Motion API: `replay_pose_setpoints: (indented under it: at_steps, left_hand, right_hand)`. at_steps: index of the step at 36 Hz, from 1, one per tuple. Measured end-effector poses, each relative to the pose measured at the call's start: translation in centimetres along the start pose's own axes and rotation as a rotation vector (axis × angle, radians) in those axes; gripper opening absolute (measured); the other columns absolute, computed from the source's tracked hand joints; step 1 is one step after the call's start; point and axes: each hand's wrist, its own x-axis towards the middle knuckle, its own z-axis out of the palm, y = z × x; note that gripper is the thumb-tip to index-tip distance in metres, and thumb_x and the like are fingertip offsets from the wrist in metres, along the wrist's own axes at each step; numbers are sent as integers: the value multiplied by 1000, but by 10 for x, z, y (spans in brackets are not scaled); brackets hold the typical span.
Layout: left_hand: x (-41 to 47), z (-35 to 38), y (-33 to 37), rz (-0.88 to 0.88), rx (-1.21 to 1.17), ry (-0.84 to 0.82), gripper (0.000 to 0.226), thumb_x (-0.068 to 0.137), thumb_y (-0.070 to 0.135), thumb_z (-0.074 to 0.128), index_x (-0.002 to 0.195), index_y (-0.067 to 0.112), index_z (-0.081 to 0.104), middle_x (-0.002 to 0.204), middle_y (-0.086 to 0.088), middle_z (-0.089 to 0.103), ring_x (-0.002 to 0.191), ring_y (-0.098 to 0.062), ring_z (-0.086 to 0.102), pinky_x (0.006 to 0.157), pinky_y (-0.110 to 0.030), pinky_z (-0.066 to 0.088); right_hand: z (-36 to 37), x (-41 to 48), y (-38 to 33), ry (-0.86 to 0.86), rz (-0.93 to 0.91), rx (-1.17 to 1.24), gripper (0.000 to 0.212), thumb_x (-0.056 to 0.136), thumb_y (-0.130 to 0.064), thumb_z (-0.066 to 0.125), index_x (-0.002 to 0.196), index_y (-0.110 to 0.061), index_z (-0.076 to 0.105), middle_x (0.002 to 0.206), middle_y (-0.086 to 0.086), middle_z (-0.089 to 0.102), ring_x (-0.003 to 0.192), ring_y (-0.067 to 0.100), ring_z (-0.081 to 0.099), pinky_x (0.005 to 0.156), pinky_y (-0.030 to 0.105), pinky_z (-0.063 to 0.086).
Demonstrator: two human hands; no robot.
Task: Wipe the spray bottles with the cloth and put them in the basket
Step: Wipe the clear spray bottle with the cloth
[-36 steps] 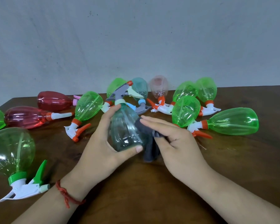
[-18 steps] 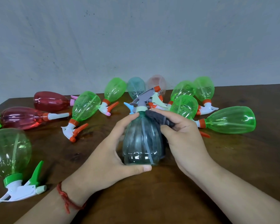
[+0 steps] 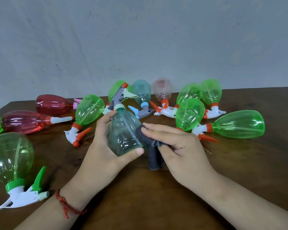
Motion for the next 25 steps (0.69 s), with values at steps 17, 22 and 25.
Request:
replay_pose_setpoints:
  at_steps: [17, 22, 25]
  left_hand:
    - [-10, 0, 14, 48, -49, -238, 106, 73, 13, 95, 158, 26, 33, 148, 5, 59, 135, -26, 64, 104, -33, 57]
    - [-9, 1, 15, 37, -47, -287, 103, 76, 15, 96, 158, 22, 33, 145, 14, 60, 133, -21, 65, 102, -26, 56]
    - [-10, 0, 15, 46, 18, -303, 108, 76, 15, 97, 161, 28, 31, 151, 16, 57, 138, -18, 61, 109, -29, 54]
  right_hand:
    - [-7, 12, -4, 37, 242, 330, 57, 100, 17, 48, 134, -23, 73, 133, -14, 72, 134, 4, 60, 118, 36, 46]
    - [-6, 12, -3, 104, 308, 402, 58, 97, 19, 48, 129, -21, 75, 125, -9, 76, 127, 9, 67, 114, 42, 50]
    - [-8, 10, -4, 84, 258, 317, 57, 98, 19, 49, 128, -22, 75, 125, -17, 75, 126, 1, 65, 113, 28, 49]
